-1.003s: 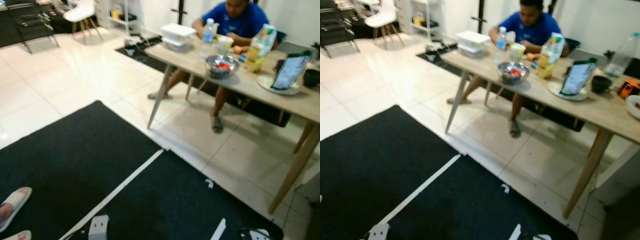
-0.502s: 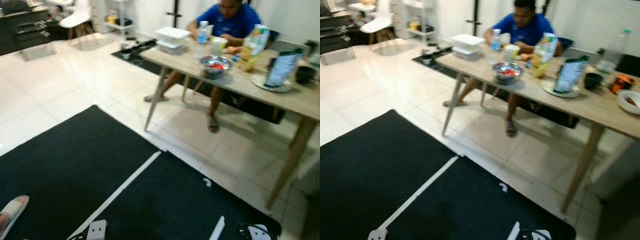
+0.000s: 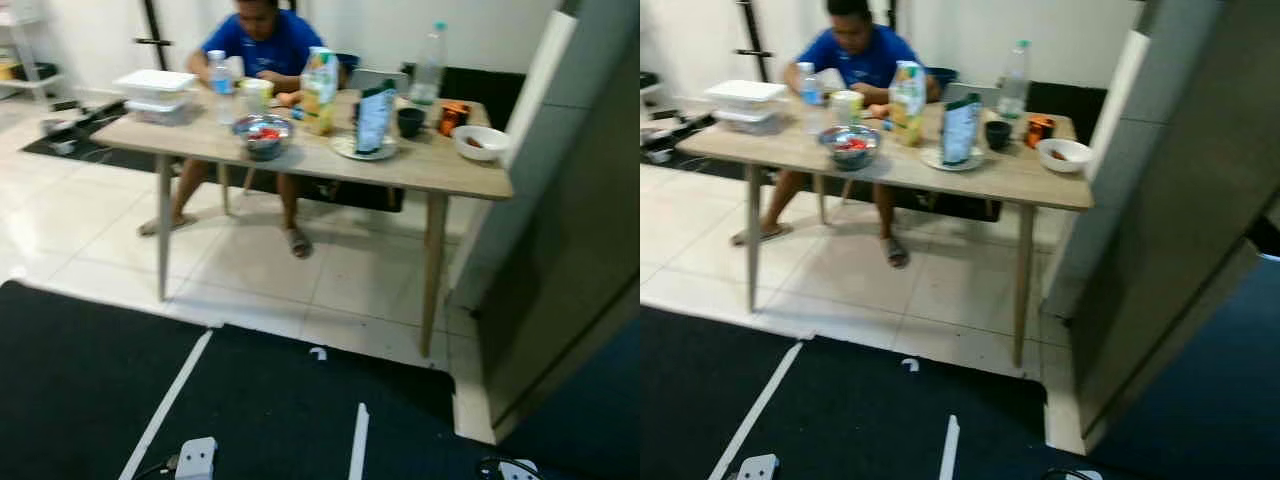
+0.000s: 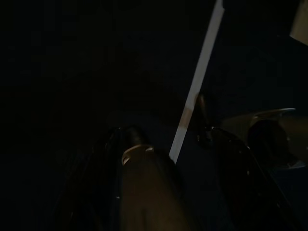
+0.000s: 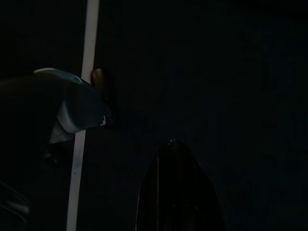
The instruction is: Restocking fridge
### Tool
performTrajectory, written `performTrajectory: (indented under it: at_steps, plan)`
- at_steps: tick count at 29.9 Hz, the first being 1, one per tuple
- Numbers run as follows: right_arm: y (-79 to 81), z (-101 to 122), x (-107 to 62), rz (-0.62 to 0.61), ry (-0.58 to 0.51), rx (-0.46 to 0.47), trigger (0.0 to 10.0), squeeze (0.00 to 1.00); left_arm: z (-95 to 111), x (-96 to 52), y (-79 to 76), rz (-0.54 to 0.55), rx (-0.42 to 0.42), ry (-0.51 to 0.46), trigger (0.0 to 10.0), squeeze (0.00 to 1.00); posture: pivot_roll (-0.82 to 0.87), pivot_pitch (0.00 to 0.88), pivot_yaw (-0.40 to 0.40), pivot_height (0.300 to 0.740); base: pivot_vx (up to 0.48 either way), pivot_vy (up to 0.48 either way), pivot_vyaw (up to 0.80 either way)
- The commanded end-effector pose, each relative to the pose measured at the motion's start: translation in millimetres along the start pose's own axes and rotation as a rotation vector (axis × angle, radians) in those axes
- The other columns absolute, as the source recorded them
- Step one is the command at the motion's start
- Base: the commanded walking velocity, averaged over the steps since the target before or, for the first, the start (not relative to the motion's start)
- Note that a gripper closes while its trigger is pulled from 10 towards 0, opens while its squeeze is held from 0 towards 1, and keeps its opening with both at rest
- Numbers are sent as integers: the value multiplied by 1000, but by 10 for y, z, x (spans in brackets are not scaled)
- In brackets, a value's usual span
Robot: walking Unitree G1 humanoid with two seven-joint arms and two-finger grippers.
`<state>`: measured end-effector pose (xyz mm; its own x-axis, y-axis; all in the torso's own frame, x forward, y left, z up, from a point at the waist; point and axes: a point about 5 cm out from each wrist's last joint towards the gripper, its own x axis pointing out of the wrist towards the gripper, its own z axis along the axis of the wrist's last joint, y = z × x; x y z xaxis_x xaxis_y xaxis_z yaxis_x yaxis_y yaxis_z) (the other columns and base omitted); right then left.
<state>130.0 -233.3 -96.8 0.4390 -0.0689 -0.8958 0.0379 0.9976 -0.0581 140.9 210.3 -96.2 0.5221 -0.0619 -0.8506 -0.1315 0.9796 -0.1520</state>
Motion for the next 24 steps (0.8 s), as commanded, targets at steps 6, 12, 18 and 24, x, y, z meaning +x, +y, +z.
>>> performTrajectory:
  at_steps: [6, 12, 18, 24]
  plan:
    - [-1, 8, 1, 0, 1, -11, 10000, 0, -69, 6, -59, -17, 3, 27, 10000, 0, -45, 19, -35, 740, 0, 0, -788]
    - [-10, 19, 1, -4, -3, -27, 10000, 0, -65, 7, -62, -20, 9, 28, 10000, 0, -42, 14, -37, 740, 0, 0, -792]
    - [-7, 26, 2, -9, -10, -21, 10000, 0, -60, 9, -63, -19, 11, 27, 10000, 0, -41, 13, -33, 740, 0, 0, -267]
    - [30, 32, 8, -1, -15, -19, 10000, 0, -61, 9, -69, -22, 18, 28, 10000, 0, -40, 10, -30, 740, 0, 0, 0]
